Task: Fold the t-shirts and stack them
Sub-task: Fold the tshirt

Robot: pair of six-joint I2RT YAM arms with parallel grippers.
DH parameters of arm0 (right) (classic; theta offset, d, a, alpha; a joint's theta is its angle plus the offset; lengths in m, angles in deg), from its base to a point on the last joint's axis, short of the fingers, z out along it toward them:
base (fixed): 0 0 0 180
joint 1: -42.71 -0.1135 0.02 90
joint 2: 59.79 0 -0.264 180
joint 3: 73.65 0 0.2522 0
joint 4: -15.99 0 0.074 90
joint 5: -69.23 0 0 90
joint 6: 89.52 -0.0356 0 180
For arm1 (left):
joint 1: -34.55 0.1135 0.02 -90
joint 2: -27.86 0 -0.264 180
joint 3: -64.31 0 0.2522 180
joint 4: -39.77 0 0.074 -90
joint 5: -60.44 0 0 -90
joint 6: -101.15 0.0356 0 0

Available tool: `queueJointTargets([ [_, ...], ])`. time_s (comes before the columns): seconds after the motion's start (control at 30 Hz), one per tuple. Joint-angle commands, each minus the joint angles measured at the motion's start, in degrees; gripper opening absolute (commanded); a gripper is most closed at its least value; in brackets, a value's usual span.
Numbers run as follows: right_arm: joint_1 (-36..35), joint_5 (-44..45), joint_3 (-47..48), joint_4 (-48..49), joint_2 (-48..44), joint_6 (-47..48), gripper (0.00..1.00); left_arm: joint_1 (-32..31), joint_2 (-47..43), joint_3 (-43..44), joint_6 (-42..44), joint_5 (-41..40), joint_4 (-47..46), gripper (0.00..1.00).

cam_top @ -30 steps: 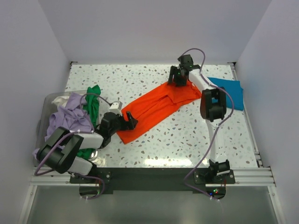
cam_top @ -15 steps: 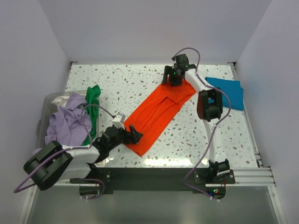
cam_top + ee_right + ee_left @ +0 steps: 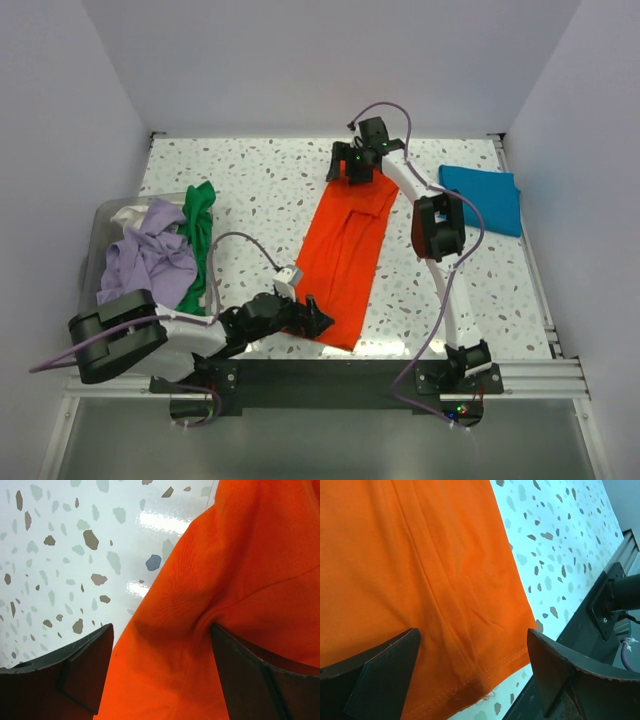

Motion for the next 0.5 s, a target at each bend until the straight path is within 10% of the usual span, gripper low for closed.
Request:
queueJointTargets([
  [0.0, -0.44, -2.6, -0.14, -3.58, 3.19, 0.9, 0.83, -3.61, 4.42, 2.44, -1.61, 0.05, -2.64, 0.93],
  [0.47, -0.53, -6.65, -0.49, -4.28, -4.01, 2.65, 0.85, -9.42, 12.08, 10.45, 1.99, 1.73, -7.76, 0.94],
])
